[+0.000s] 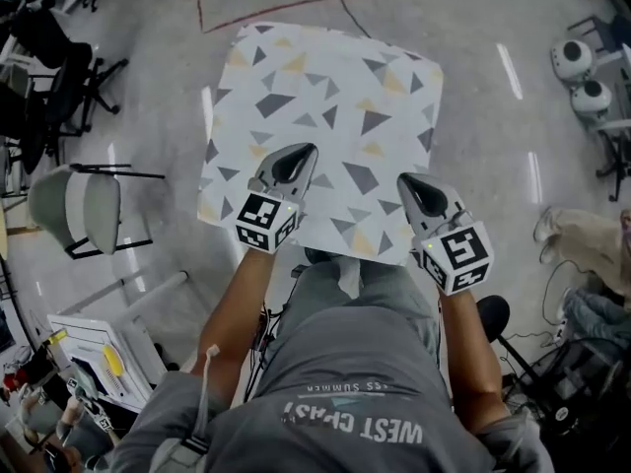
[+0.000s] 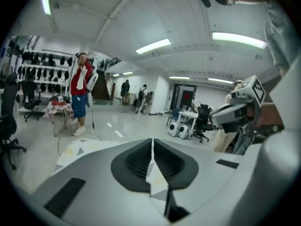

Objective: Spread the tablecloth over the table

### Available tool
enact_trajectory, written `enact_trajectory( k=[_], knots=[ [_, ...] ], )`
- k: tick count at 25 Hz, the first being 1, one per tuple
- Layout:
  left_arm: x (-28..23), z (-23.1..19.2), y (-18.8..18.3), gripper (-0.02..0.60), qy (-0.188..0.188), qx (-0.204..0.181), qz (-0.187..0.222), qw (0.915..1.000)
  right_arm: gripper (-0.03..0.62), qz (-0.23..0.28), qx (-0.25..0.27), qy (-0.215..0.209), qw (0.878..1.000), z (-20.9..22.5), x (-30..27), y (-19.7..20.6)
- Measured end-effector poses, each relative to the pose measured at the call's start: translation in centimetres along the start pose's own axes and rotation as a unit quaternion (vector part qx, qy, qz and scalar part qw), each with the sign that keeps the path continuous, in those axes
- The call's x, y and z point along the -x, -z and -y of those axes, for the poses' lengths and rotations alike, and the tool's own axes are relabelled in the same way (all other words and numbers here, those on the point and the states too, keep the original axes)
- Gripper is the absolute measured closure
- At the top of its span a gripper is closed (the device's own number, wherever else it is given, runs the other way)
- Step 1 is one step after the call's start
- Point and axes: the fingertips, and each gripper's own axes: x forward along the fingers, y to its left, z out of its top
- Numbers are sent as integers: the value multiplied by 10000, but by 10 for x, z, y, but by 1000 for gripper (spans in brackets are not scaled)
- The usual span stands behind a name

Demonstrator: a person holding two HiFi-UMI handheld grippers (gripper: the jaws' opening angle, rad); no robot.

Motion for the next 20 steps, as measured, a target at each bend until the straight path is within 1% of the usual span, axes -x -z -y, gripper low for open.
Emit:
enact_trajectory(
  k=[2, 5, 8, 11, 14, 17, 20],
  knots=[
    [25, 13, -41, 569, 63, -303, 236, 9992, 585, 406, 465, -220, 9979, -30, 6, -57],
    [65, 31, -94, 569, 83, -773, 554, 9954, 585, 1035, 990, -506, 9884, -76, 22, -131],
    [104, 47, -134, 569, 46, -1130, 823, 9902, 586, 1384, 1225, -733, 9800, -115, 41, -179],
    [134, 57, -164, 569, 9, -1301, 1051, 9859, 586, 1545, 1277, -736, 9769, -134, 56, -207],
    [163, 61, -186, 569, -46, -1317, 1296, 9828, 586, 1641, 1601, -848, 9697, -152, 66, -223],
    [191, 58, -197, 569, -184, -1401, 1398, 9800, 586, 1728, 1805, -991, 9632, -173, 72, -234],
    [213, 51, -200, 569, -385, -1522, 1420, 9773, 586, 1762, 1838, -1045, 9614, -187, 76, -239]
  ],
)
